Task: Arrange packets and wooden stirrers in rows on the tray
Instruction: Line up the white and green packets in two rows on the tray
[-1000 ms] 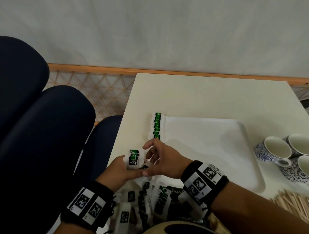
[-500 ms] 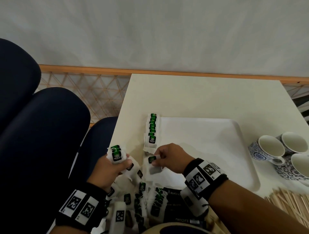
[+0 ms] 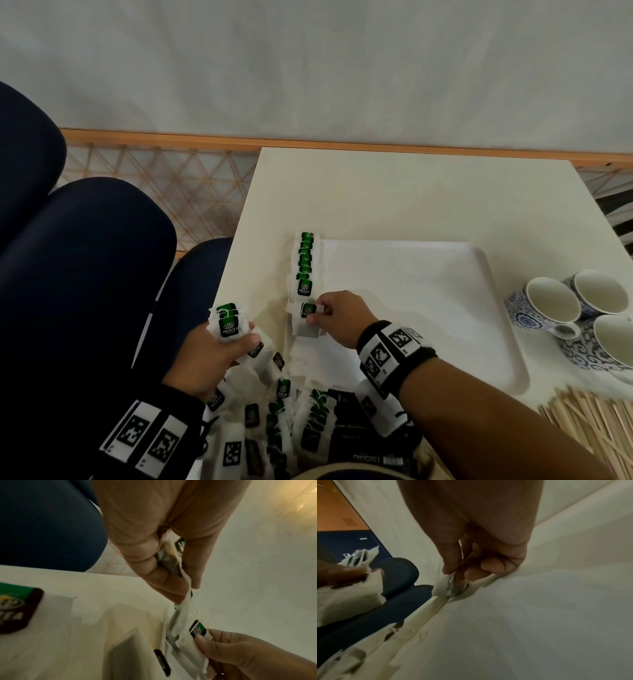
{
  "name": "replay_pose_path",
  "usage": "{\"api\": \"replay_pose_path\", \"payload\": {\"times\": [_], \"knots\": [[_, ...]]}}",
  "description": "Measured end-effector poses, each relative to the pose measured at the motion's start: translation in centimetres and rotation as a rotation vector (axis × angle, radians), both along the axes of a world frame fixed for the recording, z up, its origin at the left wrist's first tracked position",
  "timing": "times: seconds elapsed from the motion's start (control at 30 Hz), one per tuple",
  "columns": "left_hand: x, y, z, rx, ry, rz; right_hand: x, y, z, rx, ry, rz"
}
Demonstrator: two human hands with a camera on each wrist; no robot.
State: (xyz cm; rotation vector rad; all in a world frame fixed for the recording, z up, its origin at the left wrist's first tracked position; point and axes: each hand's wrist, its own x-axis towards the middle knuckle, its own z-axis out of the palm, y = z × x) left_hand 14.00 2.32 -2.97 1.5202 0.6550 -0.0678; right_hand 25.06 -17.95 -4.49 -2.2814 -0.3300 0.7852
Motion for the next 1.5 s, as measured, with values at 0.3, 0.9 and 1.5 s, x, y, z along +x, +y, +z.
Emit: {"api": "replay_pose_path", "payload": {"times": [0.3, 0.9, 1.5], "knots": [[0.2, 0.0, 0.2, 0.023, -0.012, -0.027, -0.5, -0.2, 2.0, -0.083, 0.042, 0.350], [0.1, 0.3, 0.0, 0.006, -0.006, -0.043, -1.4, -1.1, 2.6, -0.100, 0.106, 0.453], [0.6, 0.5, -0.2, 0.059, 0.048, -0.015, -0.6, -0.7, 2.6, -0.049, 0.033, 0.319]]}}
